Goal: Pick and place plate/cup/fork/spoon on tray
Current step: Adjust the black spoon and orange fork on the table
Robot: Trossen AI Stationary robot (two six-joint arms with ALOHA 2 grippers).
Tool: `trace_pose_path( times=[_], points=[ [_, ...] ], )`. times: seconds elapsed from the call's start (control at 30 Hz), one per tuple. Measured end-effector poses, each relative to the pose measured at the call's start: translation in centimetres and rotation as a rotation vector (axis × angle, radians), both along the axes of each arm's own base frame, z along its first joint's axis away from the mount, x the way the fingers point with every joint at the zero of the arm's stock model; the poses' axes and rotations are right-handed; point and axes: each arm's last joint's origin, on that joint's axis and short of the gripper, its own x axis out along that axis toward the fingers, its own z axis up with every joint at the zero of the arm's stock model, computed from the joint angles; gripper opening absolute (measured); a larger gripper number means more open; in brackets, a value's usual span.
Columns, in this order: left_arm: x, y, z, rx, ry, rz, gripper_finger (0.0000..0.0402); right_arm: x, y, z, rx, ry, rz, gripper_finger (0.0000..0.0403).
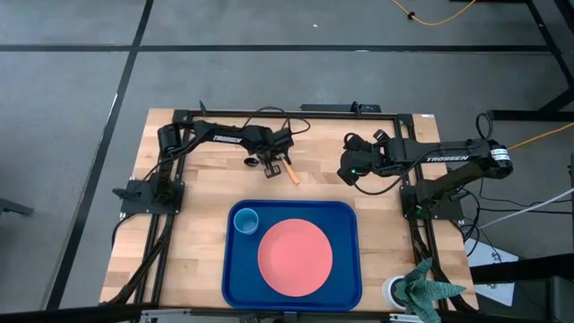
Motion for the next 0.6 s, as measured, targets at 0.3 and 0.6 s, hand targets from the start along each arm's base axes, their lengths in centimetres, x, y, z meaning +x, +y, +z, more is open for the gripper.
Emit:
trace_pose_path(
  times=[0.3, 0.6],
  points=[
    [0.9, -0.9, 0.9, -0.076, -0.023, -0.064, 0.0000, 0.0, 0.0, 0.0, -0.001, 0.005, 0.004, 0.0060],
    [2.1, -1.6, 2.2, 0.026, -0.039, -0.085, 0.0000, 0.0, 0.0, 0.0, -0.002, 0.007, 0.005, 0.0060]
  ],
)
